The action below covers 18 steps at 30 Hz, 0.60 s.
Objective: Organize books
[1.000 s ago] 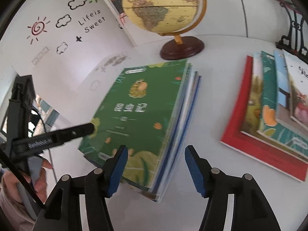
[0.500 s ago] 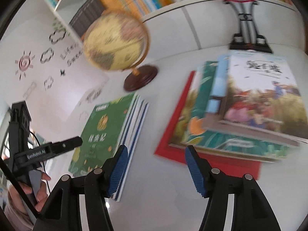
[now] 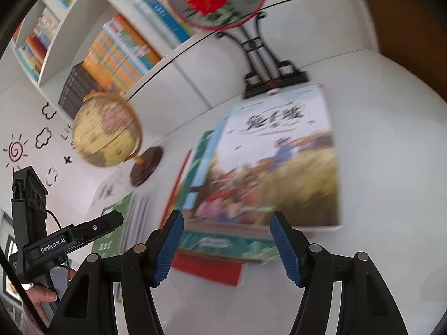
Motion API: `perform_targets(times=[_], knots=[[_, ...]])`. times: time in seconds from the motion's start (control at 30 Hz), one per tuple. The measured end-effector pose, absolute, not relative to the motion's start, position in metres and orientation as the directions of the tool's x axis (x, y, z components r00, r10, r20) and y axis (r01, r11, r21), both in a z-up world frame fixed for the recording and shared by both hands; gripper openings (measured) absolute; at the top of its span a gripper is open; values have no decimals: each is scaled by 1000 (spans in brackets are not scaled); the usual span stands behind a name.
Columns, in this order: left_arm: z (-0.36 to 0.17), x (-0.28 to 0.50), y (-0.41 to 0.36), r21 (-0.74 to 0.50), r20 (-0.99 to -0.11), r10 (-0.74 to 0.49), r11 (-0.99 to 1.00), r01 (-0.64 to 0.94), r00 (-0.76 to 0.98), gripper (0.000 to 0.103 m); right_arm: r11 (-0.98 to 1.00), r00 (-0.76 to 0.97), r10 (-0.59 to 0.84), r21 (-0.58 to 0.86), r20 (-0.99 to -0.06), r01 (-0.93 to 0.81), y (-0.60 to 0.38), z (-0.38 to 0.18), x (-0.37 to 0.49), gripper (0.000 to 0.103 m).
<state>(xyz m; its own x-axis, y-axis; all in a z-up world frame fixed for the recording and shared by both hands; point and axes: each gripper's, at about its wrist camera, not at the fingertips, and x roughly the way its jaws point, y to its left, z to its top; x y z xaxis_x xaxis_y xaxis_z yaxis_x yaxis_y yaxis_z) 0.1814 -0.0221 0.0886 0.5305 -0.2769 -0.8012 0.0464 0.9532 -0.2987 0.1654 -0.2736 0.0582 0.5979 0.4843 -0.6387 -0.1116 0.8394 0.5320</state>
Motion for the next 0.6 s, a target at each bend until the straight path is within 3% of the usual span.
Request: perform_targets(times=[0.4, 0.6], knots=[[58, 222, -95, -363, -782, -393, 918, 159, 484, 70, 838, 629, 433, 546, -646, -16, -333, 36, 204, 64], [49, 229, -106, -347, -795, -382, 923, 163, 472, 70, 813, 604, 467, 582, -646, -7, -338, 22, 215, 64]])
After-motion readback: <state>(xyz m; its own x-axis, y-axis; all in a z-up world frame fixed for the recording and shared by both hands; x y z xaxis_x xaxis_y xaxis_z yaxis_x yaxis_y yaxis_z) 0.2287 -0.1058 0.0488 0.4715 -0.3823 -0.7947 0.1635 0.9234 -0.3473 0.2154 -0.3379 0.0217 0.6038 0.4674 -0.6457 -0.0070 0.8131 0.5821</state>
